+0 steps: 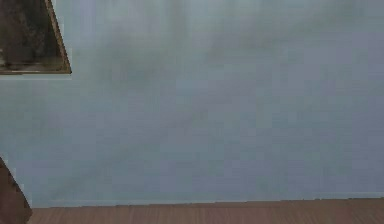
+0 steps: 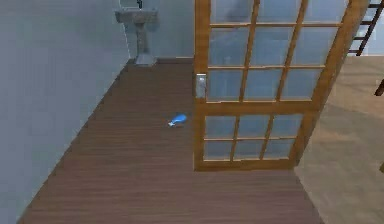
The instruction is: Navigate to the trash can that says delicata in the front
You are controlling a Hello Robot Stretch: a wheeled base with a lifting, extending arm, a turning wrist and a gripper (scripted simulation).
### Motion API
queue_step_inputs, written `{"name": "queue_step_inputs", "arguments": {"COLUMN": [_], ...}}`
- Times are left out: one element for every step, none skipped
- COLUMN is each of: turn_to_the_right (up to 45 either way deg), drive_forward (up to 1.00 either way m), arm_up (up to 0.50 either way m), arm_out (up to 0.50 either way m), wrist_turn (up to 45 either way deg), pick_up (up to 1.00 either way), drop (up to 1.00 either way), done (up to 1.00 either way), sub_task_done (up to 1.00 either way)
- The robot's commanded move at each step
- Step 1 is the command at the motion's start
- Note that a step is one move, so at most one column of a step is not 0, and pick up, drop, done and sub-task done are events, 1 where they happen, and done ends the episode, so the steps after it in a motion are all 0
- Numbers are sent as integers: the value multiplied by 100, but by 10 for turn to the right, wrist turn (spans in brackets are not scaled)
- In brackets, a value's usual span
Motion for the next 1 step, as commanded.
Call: {"name": "queue_step_inputs", "arguments": {"turn_to_the_right": [-450], "drive_forward": [0], "arm_up": [0], "arm_out": [0], "wrist_turn": [0], "pick_up": [0], "drop": [0], "done": [0], "sub_task_done": [0]}}
